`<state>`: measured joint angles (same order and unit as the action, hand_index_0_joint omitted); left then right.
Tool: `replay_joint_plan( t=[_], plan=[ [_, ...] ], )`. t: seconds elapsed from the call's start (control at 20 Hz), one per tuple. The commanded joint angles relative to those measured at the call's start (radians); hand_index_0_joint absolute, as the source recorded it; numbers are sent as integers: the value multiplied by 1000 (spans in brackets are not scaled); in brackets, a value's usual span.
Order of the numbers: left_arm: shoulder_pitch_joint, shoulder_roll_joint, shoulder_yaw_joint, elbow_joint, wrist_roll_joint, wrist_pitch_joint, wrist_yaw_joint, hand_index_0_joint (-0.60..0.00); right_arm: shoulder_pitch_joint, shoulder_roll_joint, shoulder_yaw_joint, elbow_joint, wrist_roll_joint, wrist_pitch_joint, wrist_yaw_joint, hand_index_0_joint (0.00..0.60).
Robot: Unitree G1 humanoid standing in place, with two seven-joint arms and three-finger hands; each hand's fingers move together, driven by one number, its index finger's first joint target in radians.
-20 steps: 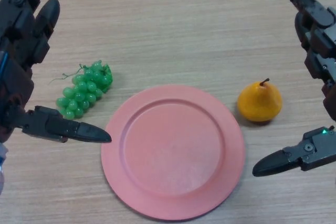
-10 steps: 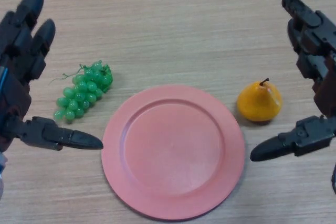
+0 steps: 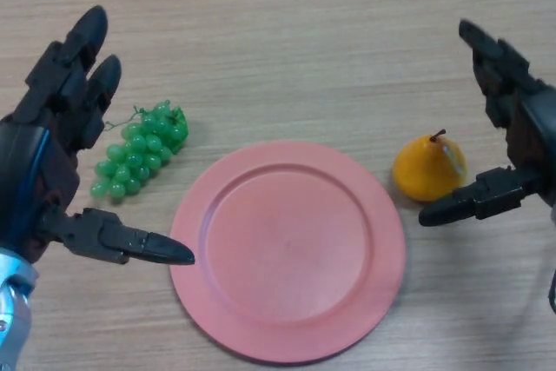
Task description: Pick up the yellow pear and place it on the plate
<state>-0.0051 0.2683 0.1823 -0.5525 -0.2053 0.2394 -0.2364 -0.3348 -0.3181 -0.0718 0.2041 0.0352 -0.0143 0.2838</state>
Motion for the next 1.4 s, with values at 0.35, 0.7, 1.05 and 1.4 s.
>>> replay_joint_plan(
  t=[0.35,0.7,1.05,1.4],
  plan=[
    [10,3,22,-90,-16,-128,9,0,-232,-53,-7,472,-157,-398,-67,0],
    [54,-8,69,-137,-69,-70,-1,0,-335,-12,15,688,-166,-441,-106,0],
    [73,-17,109,-131,-96,-104,7,0,-390,-59,67,861,-513,-581,-372,600],
    [88,-2,143,-158,-86,-56,-9,0,-366,-71,20,737,-492,-553,-412,600]
  ],
)
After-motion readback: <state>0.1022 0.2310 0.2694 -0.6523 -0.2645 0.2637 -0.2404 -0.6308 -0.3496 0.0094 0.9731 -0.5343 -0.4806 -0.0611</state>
